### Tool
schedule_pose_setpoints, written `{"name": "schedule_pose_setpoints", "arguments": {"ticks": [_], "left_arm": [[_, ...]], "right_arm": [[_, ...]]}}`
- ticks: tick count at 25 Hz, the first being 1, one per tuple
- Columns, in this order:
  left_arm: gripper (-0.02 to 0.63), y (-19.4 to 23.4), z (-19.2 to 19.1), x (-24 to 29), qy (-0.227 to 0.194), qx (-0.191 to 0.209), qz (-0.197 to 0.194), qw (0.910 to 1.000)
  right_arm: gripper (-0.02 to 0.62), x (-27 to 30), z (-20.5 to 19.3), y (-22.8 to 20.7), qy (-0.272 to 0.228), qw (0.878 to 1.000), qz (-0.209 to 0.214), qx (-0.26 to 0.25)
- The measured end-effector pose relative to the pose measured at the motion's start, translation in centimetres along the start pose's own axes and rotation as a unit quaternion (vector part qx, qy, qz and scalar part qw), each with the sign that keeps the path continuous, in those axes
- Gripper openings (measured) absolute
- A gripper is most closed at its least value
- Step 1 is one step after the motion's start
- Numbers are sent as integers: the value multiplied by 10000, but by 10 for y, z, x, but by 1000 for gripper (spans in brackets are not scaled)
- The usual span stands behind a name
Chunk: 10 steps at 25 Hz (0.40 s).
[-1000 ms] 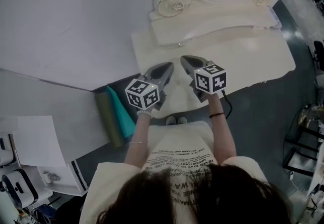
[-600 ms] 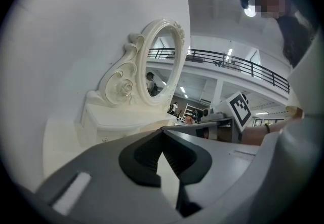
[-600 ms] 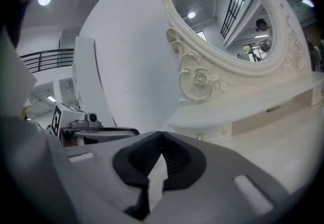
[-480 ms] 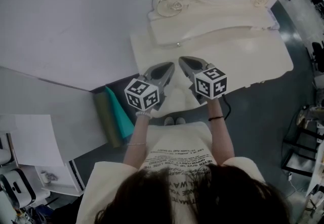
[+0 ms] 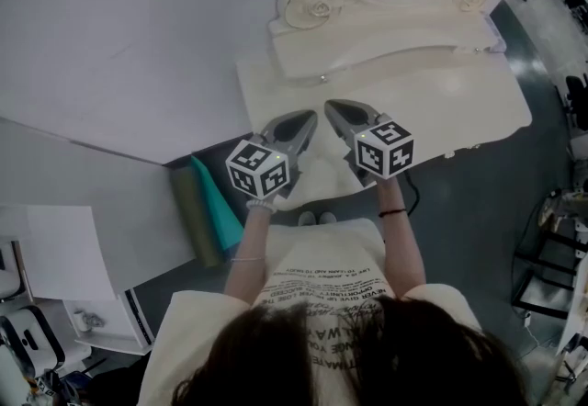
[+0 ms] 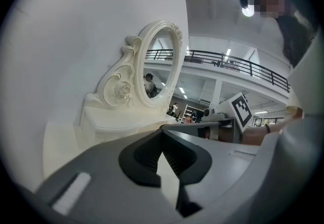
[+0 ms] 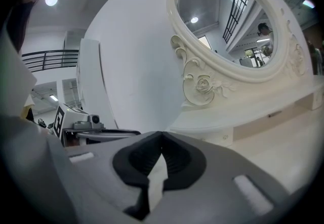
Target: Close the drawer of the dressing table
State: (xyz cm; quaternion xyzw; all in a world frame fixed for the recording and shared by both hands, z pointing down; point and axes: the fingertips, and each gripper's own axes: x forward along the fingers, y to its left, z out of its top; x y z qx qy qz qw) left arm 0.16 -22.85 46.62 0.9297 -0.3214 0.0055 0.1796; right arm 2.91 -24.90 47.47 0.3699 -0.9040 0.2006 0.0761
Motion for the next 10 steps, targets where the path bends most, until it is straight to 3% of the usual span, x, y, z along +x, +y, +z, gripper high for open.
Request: {"name": "schedule_pose_setpoints", "arguments": {"ticks": [10], "left_arm": [[0,-5,2,-1,-14,85,-22,10000]], "right_arm": [[3,-4,3,5,-95,9999,78,-76]]}}
